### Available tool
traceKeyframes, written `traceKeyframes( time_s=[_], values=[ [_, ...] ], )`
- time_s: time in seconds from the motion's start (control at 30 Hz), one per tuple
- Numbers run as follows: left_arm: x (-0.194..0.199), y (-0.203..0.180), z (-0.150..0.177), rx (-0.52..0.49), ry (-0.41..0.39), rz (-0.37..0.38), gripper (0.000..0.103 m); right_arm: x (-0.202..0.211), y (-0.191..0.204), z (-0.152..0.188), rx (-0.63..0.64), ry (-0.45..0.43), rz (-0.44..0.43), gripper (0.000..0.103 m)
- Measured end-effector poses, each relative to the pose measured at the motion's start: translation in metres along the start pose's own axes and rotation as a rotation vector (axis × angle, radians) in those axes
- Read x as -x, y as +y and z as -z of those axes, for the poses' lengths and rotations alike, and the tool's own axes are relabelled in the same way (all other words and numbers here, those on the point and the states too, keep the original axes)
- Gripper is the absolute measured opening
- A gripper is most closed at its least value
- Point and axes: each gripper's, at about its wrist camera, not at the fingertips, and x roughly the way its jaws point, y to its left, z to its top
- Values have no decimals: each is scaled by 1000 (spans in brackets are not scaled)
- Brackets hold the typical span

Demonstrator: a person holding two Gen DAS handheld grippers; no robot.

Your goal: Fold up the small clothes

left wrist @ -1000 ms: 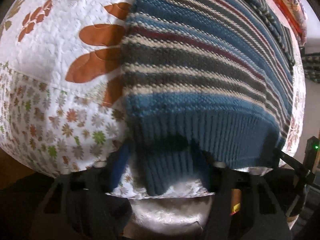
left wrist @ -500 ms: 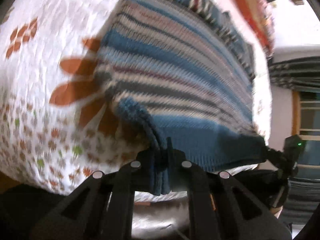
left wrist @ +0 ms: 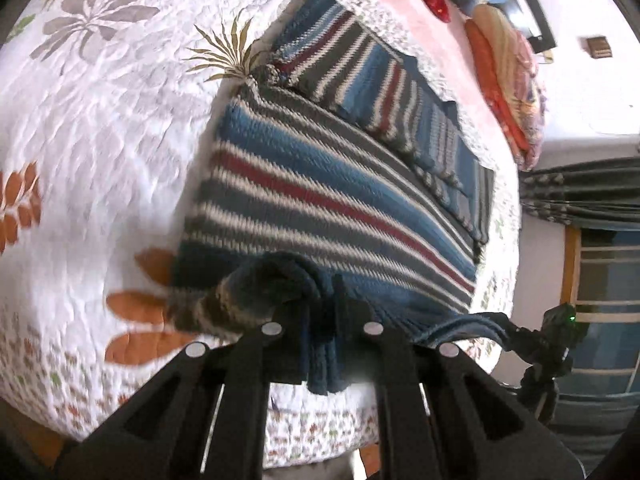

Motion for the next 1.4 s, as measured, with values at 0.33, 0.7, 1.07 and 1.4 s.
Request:
traceKeyframes(
  time_s=[0.33, 0.7, 1.07, 1.4],
  values=[
    [-49, 5, -56, 67, 68, -31, 13, -47, -26, -57, -97, 69, 6, 12],
    [-15, 10, -74, 201, 13, 32, 33, -21, -47, -76, -159, 14, 39, 42],
    [-14, -39, -81, -212, -54, -152, 53, -31, 7, -85, 190, 31, 70, 69],
    [-61, -48, -77, -536, 19, -354, 63, -71, 20, -82, 402, 111, 196, 78]
  ],
)
